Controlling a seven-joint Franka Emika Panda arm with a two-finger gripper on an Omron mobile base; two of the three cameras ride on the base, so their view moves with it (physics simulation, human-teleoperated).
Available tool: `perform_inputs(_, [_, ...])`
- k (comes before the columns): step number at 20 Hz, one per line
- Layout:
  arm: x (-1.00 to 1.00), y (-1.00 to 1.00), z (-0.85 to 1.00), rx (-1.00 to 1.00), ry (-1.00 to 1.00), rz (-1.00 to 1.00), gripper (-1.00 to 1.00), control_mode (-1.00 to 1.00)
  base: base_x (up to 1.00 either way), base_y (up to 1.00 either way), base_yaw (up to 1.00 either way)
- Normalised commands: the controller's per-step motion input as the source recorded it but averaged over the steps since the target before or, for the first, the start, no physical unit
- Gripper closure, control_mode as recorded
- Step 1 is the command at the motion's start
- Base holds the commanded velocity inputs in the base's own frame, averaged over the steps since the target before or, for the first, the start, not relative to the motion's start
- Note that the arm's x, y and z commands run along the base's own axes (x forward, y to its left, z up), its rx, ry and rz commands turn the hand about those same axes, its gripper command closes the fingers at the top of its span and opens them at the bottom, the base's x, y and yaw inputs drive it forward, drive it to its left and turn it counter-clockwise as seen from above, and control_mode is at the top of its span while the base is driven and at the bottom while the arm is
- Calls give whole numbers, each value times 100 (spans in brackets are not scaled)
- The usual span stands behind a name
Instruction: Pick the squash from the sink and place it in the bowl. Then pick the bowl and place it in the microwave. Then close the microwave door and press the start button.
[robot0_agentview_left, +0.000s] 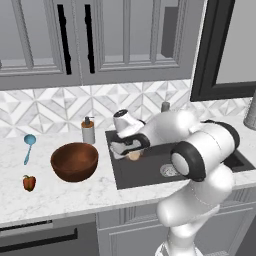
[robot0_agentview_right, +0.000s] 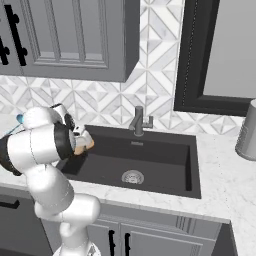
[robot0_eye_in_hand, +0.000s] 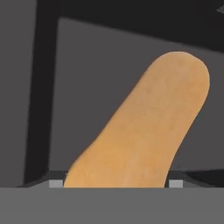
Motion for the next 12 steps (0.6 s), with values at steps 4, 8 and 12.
perform_inputs(4, [-43,59,100,0,0,4,100,-100,0,0,0])
perform_inputs(8, [-17,78,100,0,3,5,100,-100,0,0,0])
perform_inputs(12, [-1,100,73,0,7,11,100,-100,0,0,0])
